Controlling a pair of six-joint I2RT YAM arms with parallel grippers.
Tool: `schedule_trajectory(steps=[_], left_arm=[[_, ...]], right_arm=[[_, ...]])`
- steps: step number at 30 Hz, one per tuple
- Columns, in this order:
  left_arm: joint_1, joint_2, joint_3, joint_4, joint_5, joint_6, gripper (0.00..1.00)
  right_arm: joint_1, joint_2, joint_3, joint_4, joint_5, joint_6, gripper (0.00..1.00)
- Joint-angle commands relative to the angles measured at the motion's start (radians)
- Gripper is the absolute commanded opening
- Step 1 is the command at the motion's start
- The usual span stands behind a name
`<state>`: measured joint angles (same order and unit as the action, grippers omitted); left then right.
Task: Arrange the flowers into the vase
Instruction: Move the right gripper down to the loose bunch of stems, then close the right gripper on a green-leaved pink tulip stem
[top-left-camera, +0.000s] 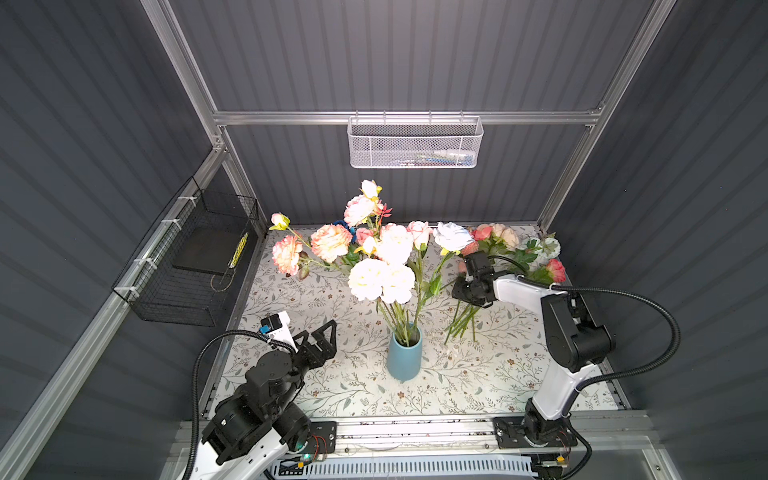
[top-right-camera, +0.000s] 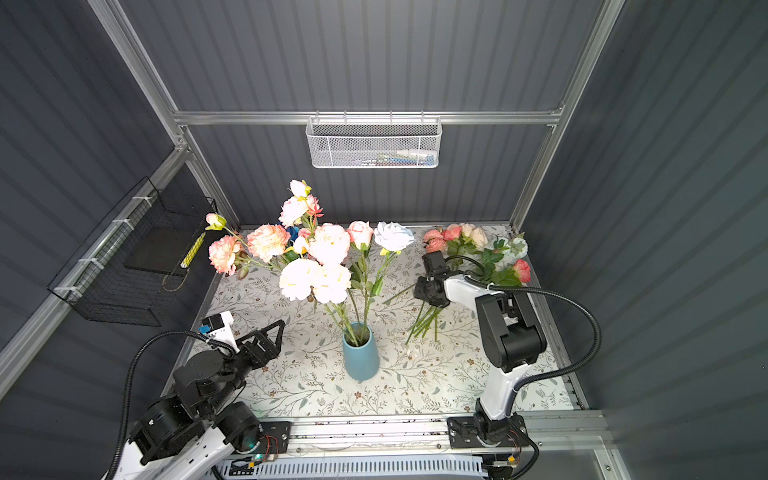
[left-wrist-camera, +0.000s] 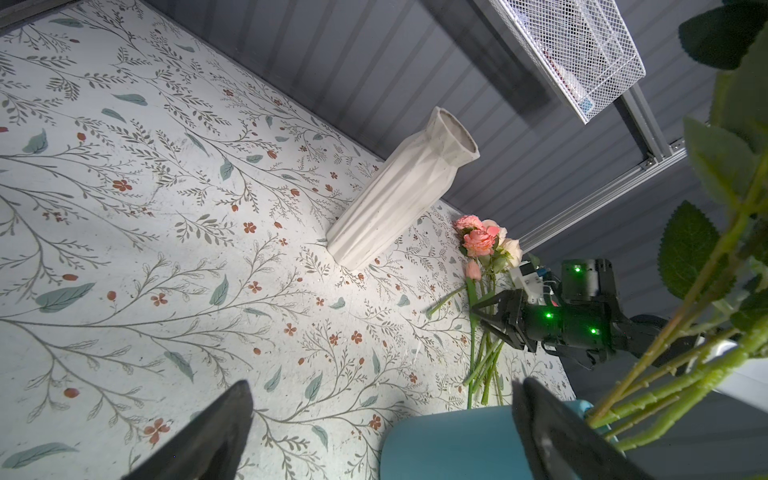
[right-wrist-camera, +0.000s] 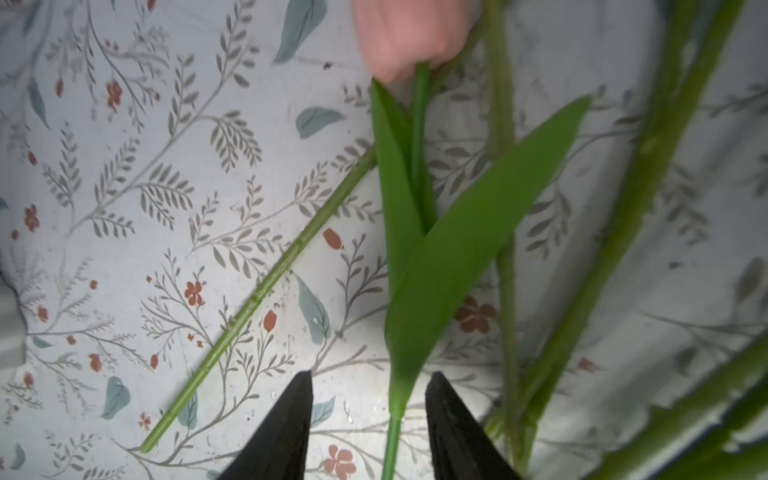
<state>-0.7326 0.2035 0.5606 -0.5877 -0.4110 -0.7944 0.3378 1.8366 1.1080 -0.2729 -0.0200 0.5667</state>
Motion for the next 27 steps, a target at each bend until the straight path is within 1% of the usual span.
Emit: schedule_trajectory(steps=[1,4,10,13,17,21,27], left_arm=[[-0.001,-0.026,-0.014,-0.020,-0.017,-0.002,1.00],[0.000,-0.037,-0.016,-0.026,-0.022,-0.002,1.00],[-0.001,-0.048,-0.016,-0.034,-0.025,0.000,1.00],[-0.001,-0.048,-0.009,-0.038,-0.029,0.004,1.00],[-0.001,-0.053,-0.002,-0.040,-0.036,0.007,1.00],[0.000,-0.053,-0.007,-0.037,-0.036,0.004,1.00],[-0.001,-0.046,0.001,-0.047,-0.038,0.007,1.00]], right_arm=[[0.033,0.021,0.032,-0.111,0.063,-0.015,0.45],[0.047,0.021,0.027,-0.158,0.092,-0.012,0.43],[0.067,0.065,0.071,-0.235,0.101,-0.025,0.39],[0.085,0.103,0.118,-0.291,0.122,-0.043,0.33],[0.102,0.144,0.136,-0.327,0.120,-0.056,0.25],[0.102,0.158,0.124,-0.318,0.111,-0.048,0.17],[0.095,0.111,0.068,-0.238,0.103,-0.032,0.06]])
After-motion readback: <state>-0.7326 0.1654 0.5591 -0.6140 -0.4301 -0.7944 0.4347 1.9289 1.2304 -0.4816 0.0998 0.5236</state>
